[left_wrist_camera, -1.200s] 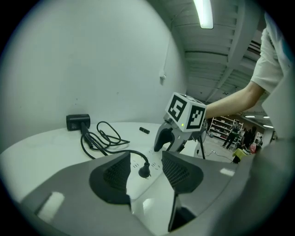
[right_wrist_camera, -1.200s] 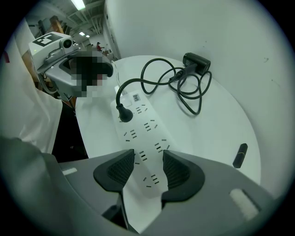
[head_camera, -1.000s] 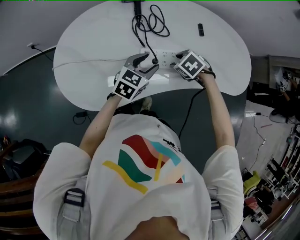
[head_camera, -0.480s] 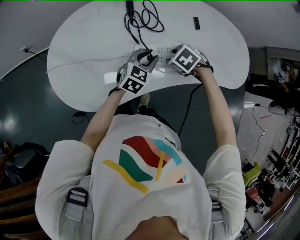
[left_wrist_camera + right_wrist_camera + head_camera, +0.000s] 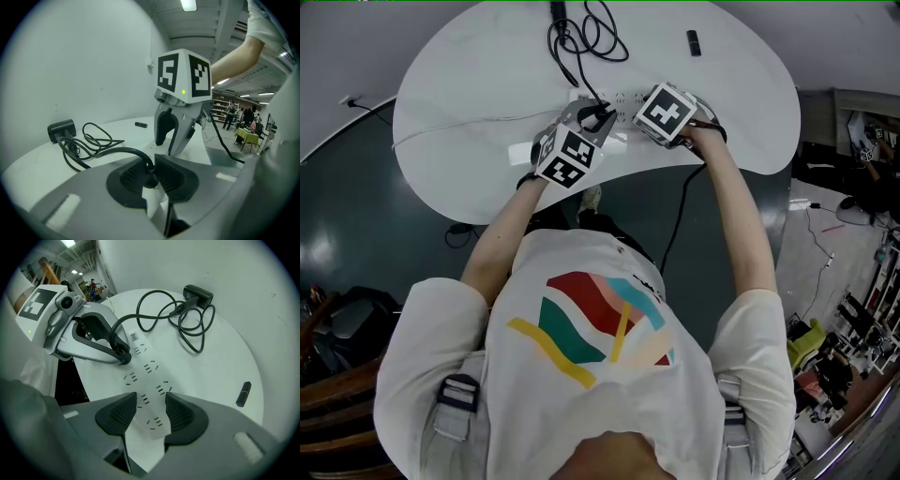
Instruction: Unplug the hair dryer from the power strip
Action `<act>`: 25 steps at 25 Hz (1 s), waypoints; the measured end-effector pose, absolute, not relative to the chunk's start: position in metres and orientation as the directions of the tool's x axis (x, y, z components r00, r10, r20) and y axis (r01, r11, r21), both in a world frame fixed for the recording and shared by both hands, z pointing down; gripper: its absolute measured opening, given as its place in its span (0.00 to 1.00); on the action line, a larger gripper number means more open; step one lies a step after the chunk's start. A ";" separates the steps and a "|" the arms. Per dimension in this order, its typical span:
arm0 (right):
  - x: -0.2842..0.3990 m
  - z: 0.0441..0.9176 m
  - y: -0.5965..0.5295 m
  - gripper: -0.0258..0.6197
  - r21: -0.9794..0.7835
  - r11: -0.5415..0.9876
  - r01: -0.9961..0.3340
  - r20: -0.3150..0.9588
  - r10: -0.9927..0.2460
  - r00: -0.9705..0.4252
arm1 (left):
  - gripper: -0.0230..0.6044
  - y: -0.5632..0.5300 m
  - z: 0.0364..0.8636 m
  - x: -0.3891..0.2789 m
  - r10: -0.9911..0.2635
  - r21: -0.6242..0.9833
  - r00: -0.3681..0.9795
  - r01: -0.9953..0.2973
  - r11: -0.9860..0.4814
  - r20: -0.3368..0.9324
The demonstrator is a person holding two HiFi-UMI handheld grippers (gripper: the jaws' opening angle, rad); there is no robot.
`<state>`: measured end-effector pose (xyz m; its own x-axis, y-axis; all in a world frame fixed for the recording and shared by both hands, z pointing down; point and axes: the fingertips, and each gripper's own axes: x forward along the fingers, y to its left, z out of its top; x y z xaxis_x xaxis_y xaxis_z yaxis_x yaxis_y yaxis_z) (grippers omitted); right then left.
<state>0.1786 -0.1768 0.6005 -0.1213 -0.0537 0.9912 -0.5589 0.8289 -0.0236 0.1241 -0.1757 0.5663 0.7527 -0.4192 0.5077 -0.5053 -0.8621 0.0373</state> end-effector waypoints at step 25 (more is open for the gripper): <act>0.177 0.603 -0.154 0.36 -0.135 0.771 -0.622 0.990 0.077 -0.119 | 0.12 -0.216 0.403 0.105 -0.522 0.258 0.849 -0.522 -0.813 0.074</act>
<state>0.1772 -0.1536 0.6025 -0.1188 0.0769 0.9899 -0.6220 0.7713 -0.1346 0.1049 -0.2163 0.4034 0.8495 -0.5225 0.0738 -0.5223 -0.8127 0.2583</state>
